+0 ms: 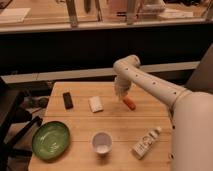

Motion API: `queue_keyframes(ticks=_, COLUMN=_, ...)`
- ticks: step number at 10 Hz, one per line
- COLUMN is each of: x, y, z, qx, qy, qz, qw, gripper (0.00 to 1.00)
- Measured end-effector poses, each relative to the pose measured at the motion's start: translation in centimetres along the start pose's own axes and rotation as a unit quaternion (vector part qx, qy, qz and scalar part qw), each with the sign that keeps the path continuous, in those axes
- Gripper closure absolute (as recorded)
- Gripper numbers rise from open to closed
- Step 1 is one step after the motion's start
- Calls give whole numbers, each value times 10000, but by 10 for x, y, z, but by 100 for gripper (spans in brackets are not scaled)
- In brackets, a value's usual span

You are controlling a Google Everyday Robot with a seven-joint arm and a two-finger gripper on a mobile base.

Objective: Place the pepper on the white sponge

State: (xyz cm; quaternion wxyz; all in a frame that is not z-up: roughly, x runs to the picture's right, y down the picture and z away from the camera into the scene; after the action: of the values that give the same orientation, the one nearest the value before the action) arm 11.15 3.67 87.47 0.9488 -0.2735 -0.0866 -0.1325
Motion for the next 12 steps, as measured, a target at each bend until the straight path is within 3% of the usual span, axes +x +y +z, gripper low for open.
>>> queue_keyframes(ticks=3, x=13, y=-5, z=-7, qx=302, qy=23, qz=599, qw=9977, gripper=20)
queue_keyframes(ticks=5, x=32, y=-3, z=-7, qx=369, qy=74, qz=1206, qw=9920, gripper=20)
queue_keyframes(ticks=7, x=49, y=0, z=0, qx=358, qy=127, qz=1694, qw=9848, gripper=20)
queue_keyframes(ticks=10, x=68, y=9, z=16, qx=282, qy=194, qz=2136, qw=9763, gripper=20)
queue_keyframes(ticks=12, x=75, y=13, z=28, qx=260, qy=242, qz=2261, qw=9735, gripper=20)
